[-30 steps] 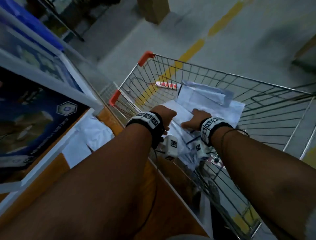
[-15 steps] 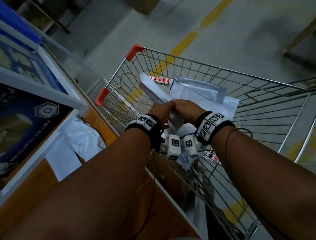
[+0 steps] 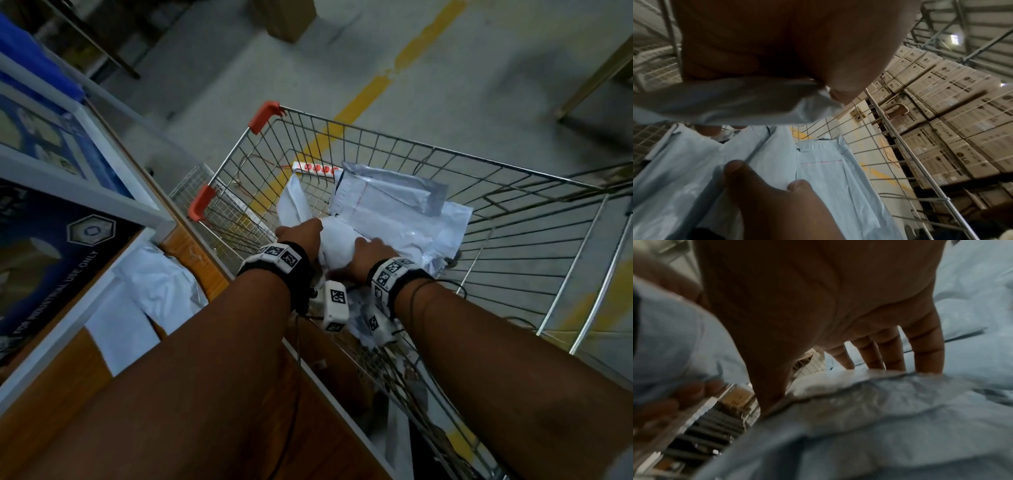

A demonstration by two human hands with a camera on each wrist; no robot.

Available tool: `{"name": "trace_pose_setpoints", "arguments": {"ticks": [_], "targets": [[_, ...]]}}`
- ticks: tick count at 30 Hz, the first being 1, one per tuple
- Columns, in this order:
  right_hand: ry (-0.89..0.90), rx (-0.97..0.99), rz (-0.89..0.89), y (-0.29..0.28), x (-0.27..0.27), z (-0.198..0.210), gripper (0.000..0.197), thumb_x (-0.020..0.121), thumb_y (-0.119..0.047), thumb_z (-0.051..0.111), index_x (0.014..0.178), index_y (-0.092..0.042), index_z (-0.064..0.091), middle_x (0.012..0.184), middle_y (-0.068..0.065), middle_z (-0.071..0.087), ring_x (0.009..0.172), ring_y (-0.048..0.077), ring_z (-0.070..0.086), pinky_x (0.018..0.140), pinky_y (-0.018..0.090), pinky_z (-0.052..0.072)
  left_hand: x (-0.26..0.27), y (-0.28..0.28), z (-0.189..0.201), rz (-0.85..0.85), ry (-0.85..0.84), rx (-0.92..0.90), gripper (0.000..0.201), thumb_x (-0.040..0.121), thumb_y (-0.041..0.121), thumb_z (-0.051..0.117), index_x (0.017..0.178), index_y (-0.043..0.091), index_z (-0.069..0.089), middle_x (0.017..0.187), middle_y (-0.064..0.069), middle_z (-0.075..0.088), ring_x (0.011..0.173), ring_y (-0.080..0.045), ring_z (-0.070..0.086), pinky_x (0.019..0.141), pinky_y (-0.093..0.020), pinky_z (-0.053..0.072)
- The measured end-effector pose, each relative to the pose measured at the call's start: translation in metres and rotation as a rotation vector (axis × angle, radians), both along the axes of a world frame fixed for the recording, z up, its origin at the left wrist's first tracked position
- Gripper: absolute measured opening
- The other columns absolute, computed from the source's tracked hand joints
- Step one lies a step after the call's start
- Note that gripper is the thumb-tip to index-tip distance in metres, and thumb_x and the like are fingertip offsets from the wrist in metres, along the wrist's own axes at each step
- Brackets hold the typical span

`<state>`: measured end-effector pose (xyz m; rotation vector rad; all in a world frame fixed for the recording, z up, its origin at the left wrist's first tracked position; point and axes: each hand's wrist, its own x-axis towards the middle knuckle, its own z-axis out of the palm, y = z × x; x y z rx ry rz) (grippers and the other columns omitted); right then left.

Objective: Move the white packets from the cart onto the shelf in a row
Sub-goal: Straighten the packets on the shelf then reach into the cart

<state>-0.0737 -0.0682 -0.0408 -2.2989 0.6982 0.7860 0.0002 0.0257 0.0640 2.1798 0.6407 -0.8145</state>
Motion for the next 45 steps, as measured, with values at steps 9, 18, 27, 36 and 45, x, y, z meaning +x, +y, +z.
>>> {"name": "trace_pose_setpoints", "arguments": {"ticks": [9, 18, 27, 36, 45], "targets": [[-0.136, 0.321, -0.428, -0.032, 0.002, 0.000, 0.068, 0.081, -0.070, 0.074, 0.112, -0.011, 0.063, 0.120, 0.011, 0.067, 0.106, 0.031, 0.064, 0.089, 0.035, 0.050, -0.001, 0.000, 0.003, -0.063, 0.002, 0.007, 0.090, 0.058, 0.038, 0.067, 0.138, 0.007, 0.042, 0.122, -0.019, 0.063, 0.099, -0.044, 0.067, 0.083, -0.054, 0.059], [-0.396, 0.424, -0.466, -0.038, -0.001, 0.081, 0.022, 0.097, -0.022, 0.061, 0.111, -0.012, 0.076, 0.118, 0.009, 0.071, 0.113, 0.024, 0.065, 0.104, 0.044, 0.051, -0.015, 0.043, 0.074, -0.270, -0.284, -0.045, 0.060, 0.085, 0.040, 0.068, 0.133, 0.014, 0.041, 0.116, -0.011, 0.059, 0.094, -0.031, 0.061, 0.058, -0.026, 0.041], [-0.686, 0.619, -0.354, 0.064, 0.003, 0.219, 0.041, 0.093, -0.018, 0.065, 0.131, -0.032, 0.064, 0.118, -0.006, 0.070, 0.101, 0.014, 0.071, 0.086, 0.038, 0.061, -0.041, 0.220, 0.171, -0.152, -0.539, 0.079, 0.075, 0.083, 0.056, 0.065, 0.140, 0.016, 0.037, 0.130, -0.012, 0.059, 0.110, -0.032, 0.059, 0.088, -0.037, 0.047], [-0.650, 0.683, -0.068, 0.257, -0.005, 0.255, 0.043, 0.091, -0.011, 0.070, 0.128, -0.032, 0.064, 0.108, 0.009, 0.074, 0.076, 0.017, 0.072, 0.061, 0.026, 0.054, -0.108, 0.421, 0.154, 0.062, -0.506, 0.286, 0.082, 0.078, 0.062, 0.060, 0.142, 0.016, 0.038, 0.134, -0.014, 0.056, 0.116, -0.036, 0.060, 0.091, -0.041, 0.053], [-0.468, 0.463, 0.185, 0.404, -0.026, 0.226, 0.049, 0.096, -0.019, 0.066, 0.144, -0.026, 0.053, 0.116, 0.008, 0.073, 0.084, 0.021, 0.071, 0.071, 0.027, 0.058, -0.143, 0.508, 0.107, 0.172, -0.336, 0.384, 0.077, 0.086, 0.063, 0.057, 0.142, 0.014, 0.037, 0.135, -0.018, 0.045, 0.114, -0.039, 0.058, 0.084, -0.040, 0.051]]}}
